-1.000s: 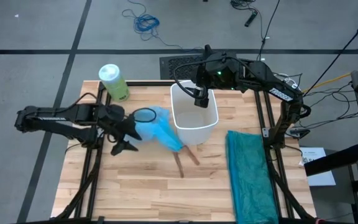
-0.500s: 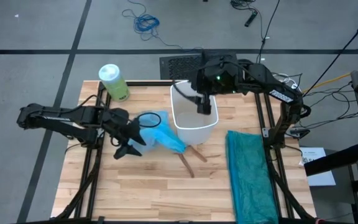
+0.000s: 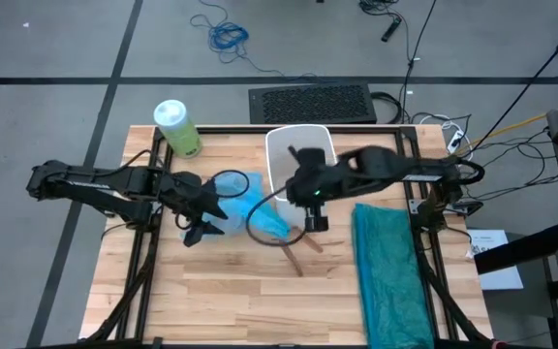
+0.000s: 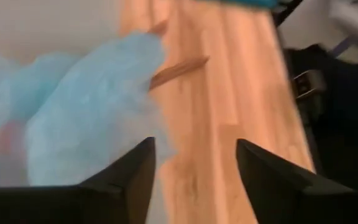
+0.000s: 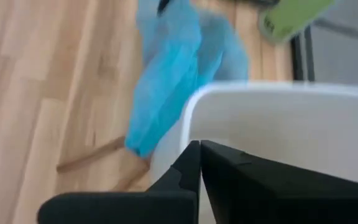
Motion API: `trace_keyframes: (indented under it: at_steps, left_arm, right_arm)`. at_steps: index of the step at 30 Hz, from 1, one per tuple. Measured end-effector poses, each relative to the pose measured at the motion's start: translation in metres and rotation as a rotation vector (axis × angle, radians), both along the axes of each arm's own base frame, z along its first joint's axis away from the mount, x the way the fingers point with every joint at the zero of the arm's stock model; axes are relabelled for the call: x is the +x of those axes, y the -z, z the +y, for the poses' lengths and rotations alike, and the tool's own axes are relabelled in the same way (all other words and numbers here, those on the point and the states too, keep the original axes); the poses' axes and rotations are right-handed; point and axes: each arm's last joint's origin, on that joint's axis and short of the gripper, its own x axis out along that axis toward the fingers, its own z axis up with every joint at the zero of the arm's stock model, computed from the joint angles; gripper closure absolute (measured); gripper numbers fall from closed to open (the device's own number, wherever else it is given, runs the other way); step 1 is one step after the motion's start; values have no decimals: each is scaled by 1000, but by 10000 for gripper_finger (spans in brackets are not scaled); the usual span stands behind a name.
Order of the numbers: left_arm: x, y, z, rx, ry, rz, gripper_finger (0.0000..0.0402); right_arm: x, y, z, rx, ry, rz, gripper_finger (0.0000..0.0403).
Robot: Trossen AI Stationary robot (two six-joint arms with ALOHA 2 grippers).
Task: Place trash/remove bag and relplace
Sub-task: Remove the plastic bag from the white trash bin
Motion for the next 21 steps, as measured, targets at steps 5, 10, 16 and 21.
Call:
trace_keyframes:
  at_steps: [5,10,16,21]
  left_arm:
    - [6,11,1,44,-42,95,287]
    - [9,16,3,112,-96,121,391]
    - [4,9,5,150,-140,66,399]
    - [2,-3,5,148,-139,-55,400]
  right_arm:
    - [9,36,14,4,10,8,402]
    - [6,70,34,63,-46,-78,403]
    - [-10,120,39,-9,-14,-36,403]
    - [-19,98,18,-38,70,-138,403]
